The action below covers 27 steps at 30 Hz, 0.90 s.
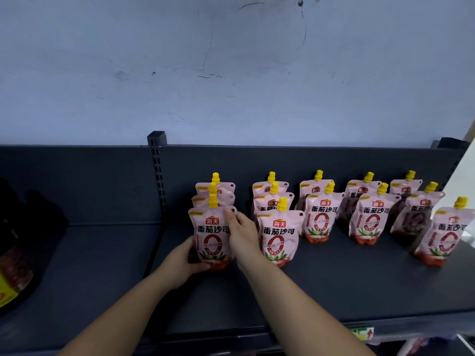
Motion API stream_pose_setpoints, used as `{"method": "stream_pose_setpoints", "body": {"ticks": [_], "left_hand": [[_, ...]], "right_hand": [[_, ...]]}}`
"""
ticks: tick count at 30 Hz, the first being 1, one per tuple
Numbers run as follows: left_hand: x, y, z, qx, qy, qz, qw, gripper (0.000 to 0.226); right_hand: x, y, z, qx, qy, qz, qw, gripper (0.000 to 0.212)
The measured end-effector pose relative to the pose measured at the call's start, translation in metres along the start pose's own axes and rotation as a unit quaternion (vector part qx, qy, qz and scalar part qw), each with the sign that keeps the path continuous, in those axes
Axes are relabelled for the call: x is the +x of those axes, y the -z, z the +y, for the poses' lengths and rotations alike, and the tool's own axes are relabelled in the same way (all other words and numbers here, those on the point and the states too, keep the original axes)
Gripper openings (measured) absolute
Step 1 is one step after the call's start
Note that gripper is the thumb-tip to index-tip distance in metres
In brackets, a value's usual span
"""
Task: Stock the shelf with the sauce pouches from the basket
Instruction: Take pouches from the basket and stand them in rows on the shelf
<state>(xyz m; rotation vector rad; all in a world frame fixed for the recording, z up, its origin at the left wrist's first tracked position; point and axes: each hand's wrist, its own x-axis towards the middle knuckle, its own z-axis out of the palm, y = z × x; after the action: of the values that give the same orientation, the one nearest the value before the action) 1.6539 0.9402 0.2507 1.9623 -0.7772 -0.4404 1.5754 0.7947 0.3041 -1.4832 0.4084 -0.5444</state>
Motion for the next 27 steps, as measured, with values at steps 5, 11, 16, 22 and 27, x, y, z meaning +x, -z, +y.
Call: {"method": "stream_pose_setpoints", "body": {"ticks": [5,11,16,22,27], "left_hand": [[-0.002,0.000,-0.001,0.003,0.000,0.007,1.000,0.068],[0.002,0.001,-0.003,0.011,0.001,0.008,1.000,0.068],[0.003,0.002,-0.010,-0.010,0.005,0.013,1.000,0.069],[0.005,0.000,-0.007,-0.019,0.009,0.002,1.000,0.069],[0.003,-0.002,-0.005,-0.026,0.022,0.010,0.999,0.066]], "right_hand": [[-0.005,0.003,0.000,0.002,-0.009,-0.005,1.000,0.029],[-0.048,0.037,0.014,-0.109,0.066,0.010,0.992,0.011],[-0.077,0.074,0.025,-0.220,0.166,0.320,0.906,0.067],[-0.043,0.082,0.036,-0.250,0.011,0.188,0.950,0.126],[-0.029,0.084,0.043,-0.254,-0.025,0.189,0.948,0.110]]}}
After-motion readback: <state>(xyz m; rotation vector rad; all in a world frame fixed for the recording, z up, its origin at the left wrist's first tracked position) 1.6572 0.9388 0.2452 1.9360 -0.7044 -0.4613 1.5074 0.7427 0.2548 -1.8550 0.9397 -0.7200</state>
